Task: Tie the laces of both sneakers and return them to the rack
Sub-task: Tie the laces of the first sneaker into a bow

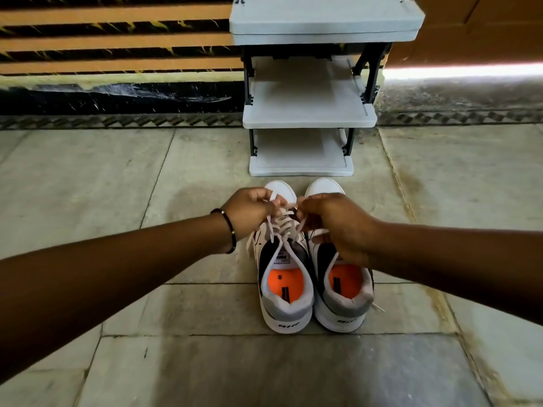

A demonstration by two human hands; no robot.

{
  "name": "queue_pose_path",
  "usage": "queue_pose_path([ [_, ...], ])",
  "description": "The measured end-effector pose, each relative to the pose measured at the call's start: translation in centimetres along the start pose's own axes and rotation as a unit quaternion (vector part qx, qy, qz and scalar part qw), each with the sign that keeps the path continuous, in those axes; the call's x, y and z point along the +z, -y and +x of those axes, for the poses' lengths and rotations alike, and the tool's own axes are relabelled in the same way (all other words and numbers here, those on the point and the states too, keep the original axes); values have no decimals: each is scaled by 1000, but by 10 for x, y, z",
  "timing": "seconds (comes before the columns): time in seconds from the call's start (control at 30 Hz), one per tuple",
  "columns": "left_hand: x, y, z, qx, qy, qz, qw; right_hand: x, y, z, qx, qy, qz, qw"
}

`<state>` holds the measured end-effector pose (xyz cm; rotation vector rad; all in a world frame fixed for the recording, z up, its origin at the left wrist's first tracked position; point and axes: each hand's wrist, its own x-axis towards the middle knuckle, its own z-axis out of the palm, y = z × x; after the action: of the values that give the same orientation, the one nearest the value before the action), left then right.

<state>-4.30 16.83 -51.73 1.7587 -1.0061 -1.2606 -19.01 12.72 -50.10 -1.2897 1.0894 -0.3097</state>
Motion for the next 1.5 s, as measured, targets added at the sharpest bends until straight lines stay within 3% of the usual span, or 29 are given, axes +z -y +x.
queue_pose_path([
  [0.13, -8, -25, 3, 66, -59, -76, 993, -10, 21, 4, -37, 4, 36, 999],
  [0.3, -16, -43, 1, 253, -119, -5, 960, -18, 40, 13, -91, -33, 40, 995],
  [0.43, -16, -59, 0, 325, -117, 20, 938, -24, 57, 15, -183, -48, -33, 981],
  [0.6, -14, -77, 3, 397, -123, 69, 907, -22, 73, 14, -250, 1, -125, 960],
  [0.83, -14, -83, 6, 343, -110, 115, 926, -28, 71, 18, -210, 76, -61, 973],
  [0.93, -15, -86, 1, 289, -93, 67, 950, -31, 73, 16, -204, 98, -36, 973],
  [1.17, -24, -88, 1, 176, -81, 70, 979, -38, 78, 20, -185, 17, -27, 982],
  [1.5, -24, -78, -8, 94, 100, 53, 989, -41, 81, 18, -143, 32, -19, 989],
])
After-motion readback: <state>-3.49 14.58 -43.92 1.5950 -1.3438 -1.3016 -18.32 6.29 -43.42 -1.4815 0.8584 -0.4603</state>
